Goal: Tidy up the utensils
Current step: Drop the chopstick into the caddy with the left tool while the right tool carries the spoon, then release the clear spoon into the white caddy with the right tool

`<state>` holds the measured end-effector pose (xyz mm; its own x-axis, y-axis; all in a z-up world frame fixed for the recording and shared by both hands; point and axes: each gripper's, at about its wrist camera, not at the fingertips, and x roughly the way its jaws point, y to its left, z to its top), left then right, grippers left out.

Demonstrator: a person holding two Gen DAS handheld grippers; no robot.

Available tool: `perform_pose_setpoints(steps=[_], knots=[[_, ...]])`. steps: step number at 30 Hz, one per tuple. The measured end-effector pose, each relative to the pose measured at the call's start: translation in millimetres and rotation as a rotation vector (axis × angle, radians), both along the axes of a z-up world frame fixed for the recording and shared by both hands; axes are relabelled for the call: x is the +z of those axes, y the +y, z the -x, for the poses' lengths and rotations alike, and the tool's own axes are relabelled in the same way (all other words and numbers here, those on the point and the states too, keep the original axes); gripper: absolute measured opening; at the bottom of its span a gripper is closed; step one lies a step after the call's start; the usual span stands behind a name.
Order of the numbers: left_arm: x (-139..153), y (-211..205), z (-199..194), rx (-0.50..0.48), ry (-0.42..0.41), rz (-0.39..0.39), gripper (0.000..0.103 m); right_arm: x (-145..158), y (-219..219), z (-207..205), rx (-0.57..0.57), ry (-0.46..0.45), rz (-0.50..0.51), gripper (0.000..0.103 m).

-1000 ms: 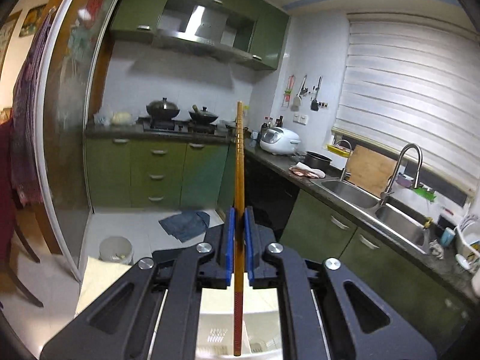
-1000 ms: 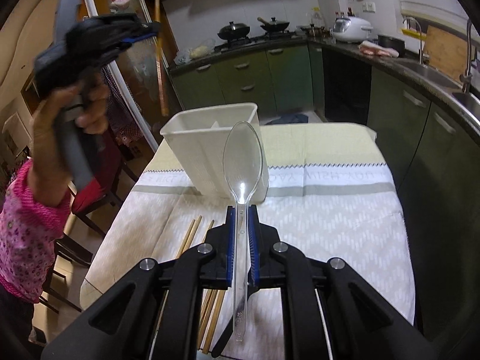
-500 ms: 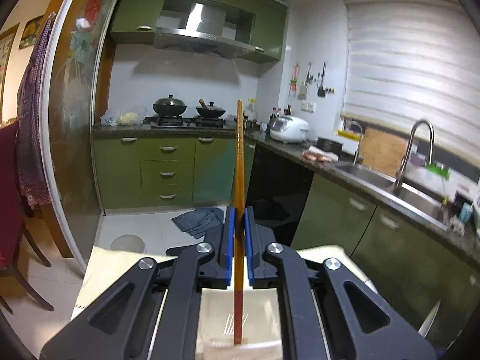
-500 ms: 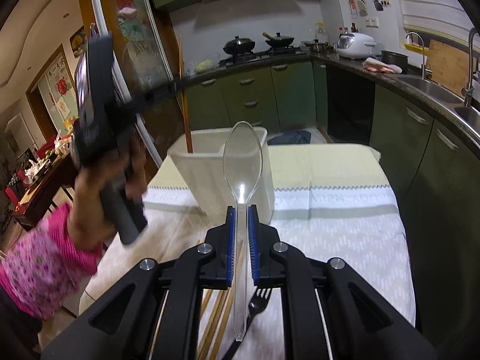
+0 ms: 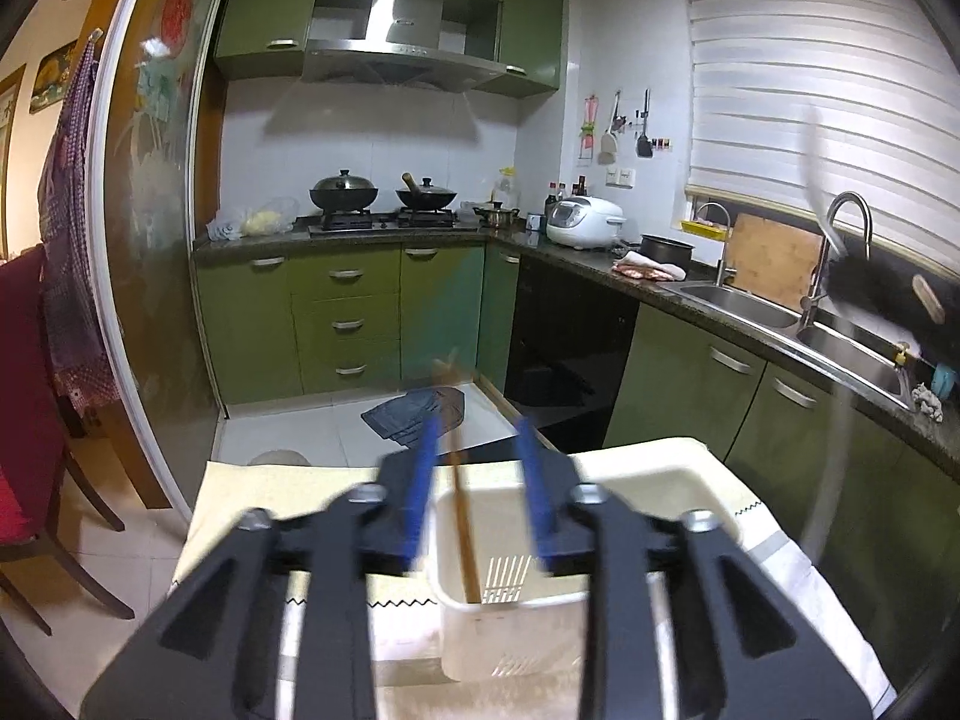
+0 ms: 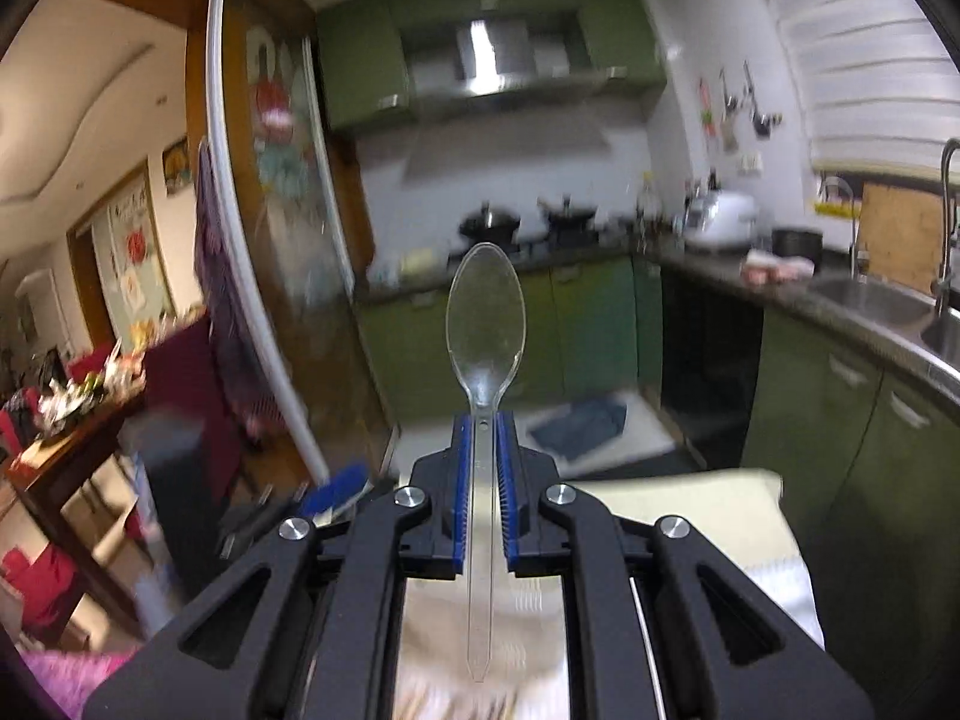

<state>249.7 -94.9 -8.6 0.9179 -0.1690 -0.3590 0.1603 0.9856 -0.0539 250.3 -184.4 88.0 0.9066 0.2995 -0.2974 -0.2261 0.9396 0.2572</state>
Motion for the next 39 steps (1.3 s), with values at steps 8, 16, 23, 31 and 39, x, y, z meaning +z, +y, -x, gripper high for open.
perform_pose_setpoints(steps=[8,16,23,31,39], knots=[[4,12,20,-0.023,0.03,0.003,0.041,-2,13,-65,-0.104,-0.081,0.036,0.009],[-5,25,71,-0.035,0.05,-0.019,0.049,-52,20,-64,-0.075,-0.021,0.058,0.009],[-28,27,91,-0.035,0.153,-0.062,0.049,-93,28,-45,-0.076,0.029,0.107,0.022],[-71,27,102,-0.039,0.392,-0.089,0.055,-105,19,6,-0.096,0.104,0.115,0.042],[-121,26,103,-0.017,0.636,-0.078,0.037,-119,-11,82,-0.124,0.232,0.147,0.049]])
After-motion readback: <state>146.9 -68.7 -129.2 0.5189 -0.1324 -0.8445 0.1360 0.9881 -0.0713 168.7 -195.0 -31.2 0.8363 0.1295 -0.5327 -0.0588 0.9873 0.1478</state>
